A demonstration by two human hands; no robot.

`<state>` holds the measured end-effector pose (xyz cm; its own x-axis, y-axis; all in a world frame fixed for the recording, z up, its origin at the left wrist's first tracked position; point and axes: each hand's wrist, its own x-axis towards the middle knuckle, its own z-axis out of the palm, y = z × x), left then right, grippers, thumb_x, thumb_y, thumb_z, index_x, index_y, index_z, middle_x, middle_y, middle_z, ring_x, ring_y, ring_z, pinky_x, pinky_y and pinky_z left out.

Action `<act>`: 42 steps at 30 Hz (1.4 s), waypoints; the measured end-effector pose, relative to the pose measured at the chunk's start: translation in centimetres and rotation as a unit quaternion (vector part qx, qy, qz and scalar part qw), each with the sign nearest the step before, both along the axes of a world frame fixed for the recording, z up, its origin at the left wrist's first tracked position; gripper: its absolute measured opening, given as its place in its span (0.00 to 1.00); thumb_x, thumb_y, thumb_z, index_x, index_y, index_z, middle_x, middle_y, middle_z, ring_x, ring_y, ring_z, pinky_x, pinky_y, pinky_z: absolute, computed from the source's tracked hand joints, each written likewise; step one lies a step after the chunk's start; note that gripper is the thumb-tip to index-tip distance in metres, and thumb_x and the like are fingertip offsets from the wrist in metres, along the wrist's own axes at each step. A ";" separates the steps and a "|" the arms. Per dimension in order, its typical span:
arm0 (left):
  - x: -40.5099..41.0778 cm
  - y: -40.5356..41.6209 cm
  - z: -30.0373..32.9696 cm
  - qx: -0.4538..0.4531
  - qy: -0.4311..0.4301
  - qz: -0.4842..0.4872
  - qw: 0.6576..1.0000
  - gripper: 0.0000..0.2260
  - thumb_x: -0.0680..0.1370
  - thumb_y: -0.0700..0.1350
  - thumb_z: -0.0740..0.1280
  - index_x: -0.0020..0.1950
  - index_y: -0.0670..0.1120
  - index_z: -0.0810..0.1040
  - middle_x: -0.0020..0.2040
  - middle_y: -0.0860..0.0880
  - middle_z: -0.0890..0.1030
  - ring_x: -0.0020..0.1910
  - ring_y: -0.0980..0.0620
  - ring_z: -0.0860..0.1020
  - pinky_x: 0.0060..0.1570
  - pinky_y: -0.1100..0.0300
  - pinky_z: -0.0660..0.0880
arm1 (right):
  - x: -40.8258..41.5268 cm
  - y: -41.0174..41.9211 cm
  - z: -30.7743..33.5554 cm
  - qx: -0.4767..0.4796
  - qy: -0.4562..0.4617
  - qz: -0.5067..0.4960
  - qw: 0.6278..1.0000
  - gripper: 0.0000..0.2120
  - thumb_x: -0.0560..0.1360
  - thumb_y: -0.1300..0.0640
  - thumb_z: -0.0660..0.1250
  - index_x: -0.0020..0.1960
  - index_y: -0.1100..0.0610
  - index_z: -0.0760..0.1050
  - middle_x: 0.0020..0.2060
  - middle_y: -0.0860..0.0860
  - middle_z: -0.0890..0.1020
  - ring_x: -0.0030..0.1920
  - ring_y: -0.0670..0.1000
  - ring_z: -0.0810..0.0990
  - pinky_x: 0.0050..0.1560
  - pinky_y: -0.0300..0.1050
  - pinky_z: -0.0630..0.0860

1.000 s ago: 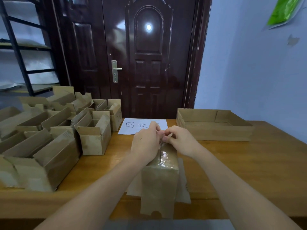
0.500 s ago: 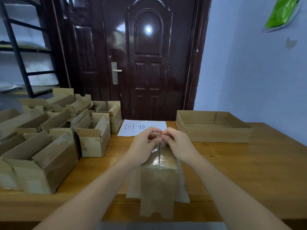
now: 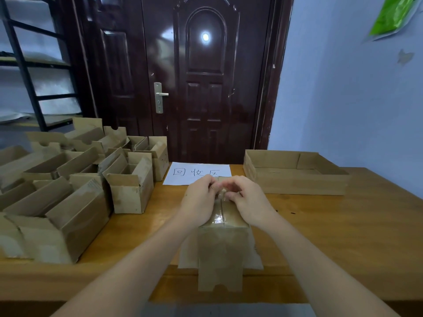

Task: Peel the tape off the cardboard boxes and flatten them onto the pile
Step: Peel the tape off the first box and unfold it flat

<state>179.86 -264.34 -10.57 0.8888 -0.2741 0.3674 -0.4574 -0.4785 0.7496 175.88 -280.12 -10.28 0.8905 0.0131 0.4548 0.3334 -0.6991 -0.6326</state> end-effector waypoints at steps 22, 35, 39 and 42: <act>-0.3 1.8 -0.3 0.084 -0.043 -0.036 0.995 0.04 0.84 0.54 0.63 0.57 0.57 0.76 0.52 0.58 0.80 0.52 0.58 0.78 0.53 0.55 0.78 | -0.6 0.5 0.4 -0.071 -0.026 0.012 0.997 0.09 0.79 0.64 0.68 0.57 0.55 0.81 0.48 0.44 0.80 0.50 0.43 0.78 0.55 0.40 0.76; -0.9 2.2 0.1 0.192 -0.061 -0.019 0.979 0.05 0.85 0.50 0.61 0.50 0.54 0.72 0.48 0.55 0.77 0.48 0.51 0.77 0.51 0.50 0.77 | -1.1 0.7 0.7 -0.084 0.018 0.040 0.996 0.14 0.77 0.53 0.73 0.60 0.46 0.76 0.53 0.36 0.76 0.55 0.41 0.78 0.57 0.39 0.76; -1.4 2.3 0.4 0.205 -0.064 -0.025 0.976 0.09 0.86 0.53 0.57 0.49 0.53 0.69 0.48 0.53 0.76 0.47 0.49 0.76 0.48 0.47 0.76 | -0.7 1.2 0.9 -0.083 -0.010 0.016 0.996 0.12 0.74 0.58 0.76 0.55 0.50 0.78 0.48 0.40 0.78 0.50 0.41 0.77 0.54 0.40 0.75; -1.2 2.5 0.0 0.160 -0.041 -0.020 0.986 0.07 0.85 0.55 0.58 0.51 0.56 0.73 0.48 0.56 0.78 0.48 0.52 0.77 0.51 0.48 0.77 | -0.6 1.4 0.9 -0.087 -0.002 0.009 0.996 0.08 0.76 0.58 0.73 0.54 0.51 0.79 0.46 0.43 0.80 0.49 0.45 0.79 0.53 0.46 0.77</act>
